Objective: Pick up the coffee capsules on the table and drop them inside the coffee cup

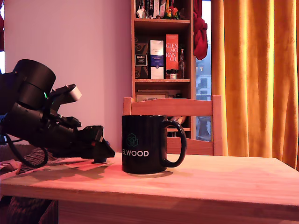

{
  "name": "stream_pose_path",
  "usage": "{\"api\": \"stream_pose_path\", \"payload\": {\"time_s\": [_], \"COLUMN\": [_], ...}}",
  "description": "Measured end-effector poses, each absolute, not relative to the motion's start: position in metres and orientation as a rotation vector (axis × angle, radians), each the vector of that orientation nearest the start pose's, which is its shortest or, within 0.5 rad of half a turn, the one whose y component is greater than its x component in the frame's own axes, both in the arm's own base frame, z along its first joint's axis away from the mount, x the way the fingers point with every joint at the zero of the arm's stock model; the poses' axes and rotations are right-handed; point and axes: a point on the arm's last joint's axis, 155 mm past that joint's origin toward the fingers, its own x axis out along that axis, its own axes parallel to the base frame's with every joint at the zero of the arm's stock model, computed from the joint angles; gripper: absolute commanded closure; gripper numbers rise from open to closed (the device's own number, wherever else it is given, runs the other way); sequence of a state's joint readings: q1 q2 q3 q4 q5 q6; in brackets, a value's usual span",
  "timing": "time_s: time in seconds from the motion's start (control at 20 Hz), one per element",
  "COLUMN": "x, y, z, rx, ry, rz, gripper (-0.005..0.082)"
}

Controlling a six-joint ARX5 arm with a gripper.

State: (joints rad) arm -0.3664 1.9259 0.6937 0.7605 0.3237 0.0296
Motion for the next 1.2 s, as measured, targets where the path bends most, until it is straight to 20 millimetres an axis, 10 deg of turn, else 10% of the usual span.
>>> {"api": "stream_pose_path", "payload": {"time_s": [0.35,0.75,1.2], "x": [0.411,0.402,0.374], "y": [-0.223,-0.22,-0.216], "z": [0.023,0.028,0.131], "rx": [0.036,0.027,0.016], "ry": [0.518,0.569,0.471], "rz": [-0.697,-0.692,-0.735], "gripper": [0.0571,0.059,0.059]}}
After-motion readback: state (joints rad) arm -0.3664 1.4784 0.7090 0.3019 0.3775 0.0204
